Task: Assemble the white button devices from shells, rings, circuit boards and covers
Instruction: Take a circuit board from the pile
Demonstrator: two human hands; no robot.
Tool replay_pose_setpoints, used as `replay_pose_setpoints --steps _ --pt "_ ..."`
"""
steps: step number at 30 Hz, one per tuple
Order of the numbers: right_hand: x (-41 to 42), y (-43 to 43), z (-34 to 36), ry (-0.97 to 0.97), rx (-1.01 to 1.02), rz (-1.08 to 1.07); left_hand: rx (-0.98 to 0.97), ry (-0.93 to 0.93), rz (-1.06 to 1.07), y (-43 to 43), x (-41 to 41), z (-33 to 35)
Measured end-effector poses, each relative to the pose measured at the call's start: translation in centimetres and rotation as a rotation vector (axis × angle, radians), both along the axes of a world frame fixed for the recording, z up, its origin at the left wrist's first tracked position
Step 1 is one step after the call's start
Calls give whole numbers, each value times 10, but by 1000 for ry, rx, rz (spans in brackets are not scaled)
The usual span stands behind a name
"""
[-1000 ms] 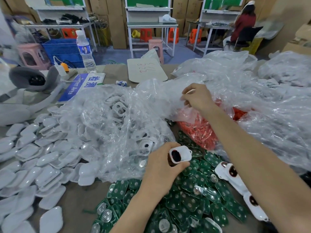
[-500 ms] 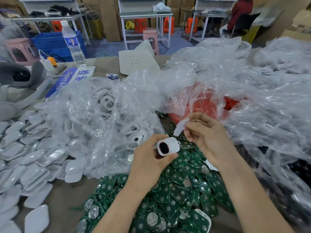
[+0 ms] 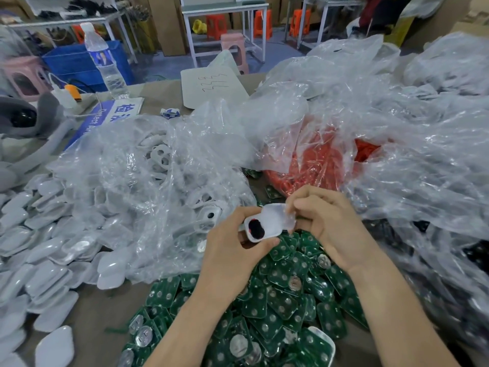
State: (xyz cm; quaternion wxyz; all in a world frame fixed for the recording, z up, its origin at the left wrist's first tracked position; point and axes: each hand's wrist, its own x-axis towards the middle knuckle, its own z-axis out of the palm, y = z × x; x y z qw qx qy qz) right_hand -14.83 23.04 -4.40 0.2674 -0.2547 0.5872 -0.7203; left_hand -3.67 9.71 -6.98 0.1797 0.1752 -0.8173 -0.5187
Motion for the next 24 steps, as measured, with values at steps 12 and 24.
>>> replay_pose_setpoints --steps 12,24 --pt "-4 5 1 114 214 -99 -6 -2 8 0 0 -1" --pt "8 -7 -1 171 243 -134 2 18 -13 0 -1 -1"
